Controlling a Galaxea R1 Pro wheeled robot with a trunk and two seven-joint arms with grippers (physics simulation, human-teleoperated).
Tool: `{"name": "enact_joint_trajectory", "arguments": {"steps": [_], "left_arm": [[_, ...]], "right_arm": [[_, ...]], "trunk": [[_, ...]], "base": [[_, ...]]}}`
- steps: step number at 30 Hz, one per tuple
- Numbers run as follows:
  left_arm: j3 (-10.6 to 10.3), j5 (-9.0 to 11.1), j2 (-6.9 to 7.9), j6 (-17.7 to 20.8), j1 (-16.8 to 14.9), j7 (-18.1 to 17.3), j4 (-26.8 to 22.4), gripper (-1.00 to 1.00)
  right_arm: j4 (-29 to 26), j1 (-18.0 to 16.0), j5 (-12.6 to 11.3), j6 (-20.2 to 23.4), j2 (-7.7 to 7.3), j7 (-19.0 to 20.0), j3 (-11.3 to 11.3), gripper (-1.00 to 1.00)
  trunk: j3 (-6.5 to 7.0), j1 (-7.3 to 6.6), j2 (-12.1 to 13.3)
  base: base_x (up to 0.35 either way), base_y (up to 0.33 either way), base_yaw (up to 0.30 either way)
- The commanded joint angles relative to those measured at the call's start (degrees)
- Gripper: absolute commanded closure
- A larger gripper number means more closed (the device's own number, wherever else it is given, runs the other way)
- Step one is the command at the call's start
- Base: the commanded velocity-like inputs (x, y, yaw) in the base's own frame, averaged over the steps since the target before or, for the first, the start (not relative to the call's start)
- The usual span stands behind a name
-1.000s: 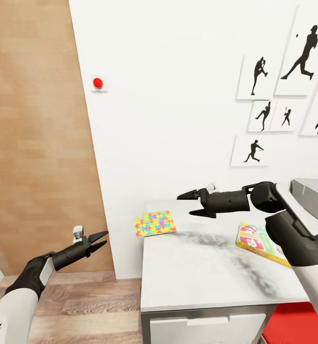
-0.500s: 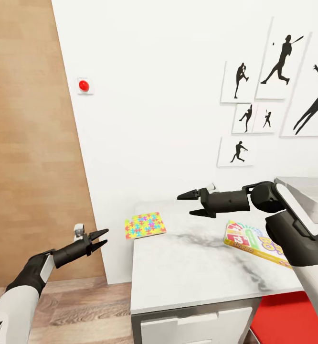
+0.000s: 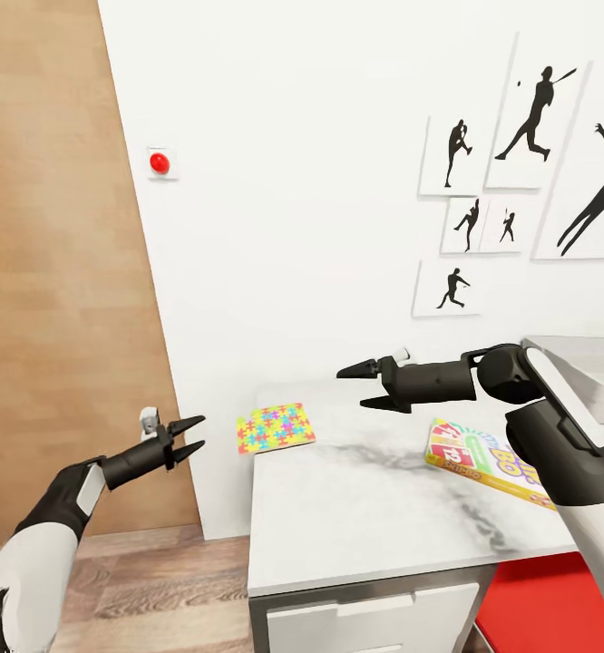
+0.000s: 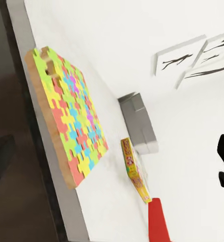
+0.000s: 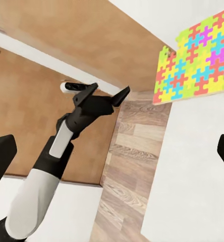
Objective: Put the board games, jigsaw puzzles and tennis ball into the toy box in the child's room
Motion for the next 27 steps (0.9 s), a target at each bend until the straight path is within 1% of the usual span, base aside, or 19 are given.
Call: {"name": "enact_joint_trajectory", "arguments": {"steps": [1,5,10,11,13,19,22,27], "left_arm": [[0.28,0.48,-0.02,0.91,-0.74,0.64,0.05,-1.00],[1.12,2.13,0.00,1.64,-1.92,3.12,0.09,-1.00],[1.84,4.28,0.13,2.23,-2.33,6.89,0.27,-1.00],[2.05,4.38,0.13,2.23,-2.34,7.38,0.29,-1.00],[3.34,4.61,0.15,2.26,-2.37,9.22,0.34,-1.00],[6.87,4.75,0.27,2.32,-2.39,12.81,0.42,-1.00],[7.78,4.77,0.29,2.33,-2.39,14.67,0.55,-1.00],[8.52,4.83,0.23,2.28,-2.39,17.24,1.30,-1.00]], "right_arm": [[-0.04,-0.07,-0.55,0.01,-0.03,-0.58,0.03,-1.00],[-0.06,-0.07,-0.55,0.01,0.02,-0.58,0.03,-1.00],[-0.12,-0.07,-0.56,0.01,-0.02,-0.56,-0.04,-1.00],[-0.13,-0.07,-0.56,0.01,-0.02,-0.56,-0.05,-1.00],[-0.14,-0.07,-0.56,0.01,-0.03,-0.55,-0.05,-1.00],[-0.15,-0.07,-0.59,0.00,-0.04,-0.55,-0.05,-1.00],[-0.15,-0.07,-0.58,0.00,0.01,-0.55,-0.04,-1.00],[-0.15,-0.07,-0.58,0.01,-0.02,-0.55,-0.05,-1.00]], "trunk": [[-0.05,0.00,-0.03],[0.04,0.00,-0.03],[0.08,0.00,-0.03],[0.08,0.00,-0.03],[0.08,0.00,-0.03],[0.08,0.00,-0.03],[0.08,0.00,-0.03],[0.08,0.00,-0.03]], "base": [[0.000,0.000,-0.044],[0.000,0.000,-0.059],[0.000,0.000,-0.021],[0.000,0.000,-0.006],[0.000,0.000,-0.003],[0.000,0.000,-0.001],[0.000,0.000,0.000],[0.000,0.000,0.000]]}}
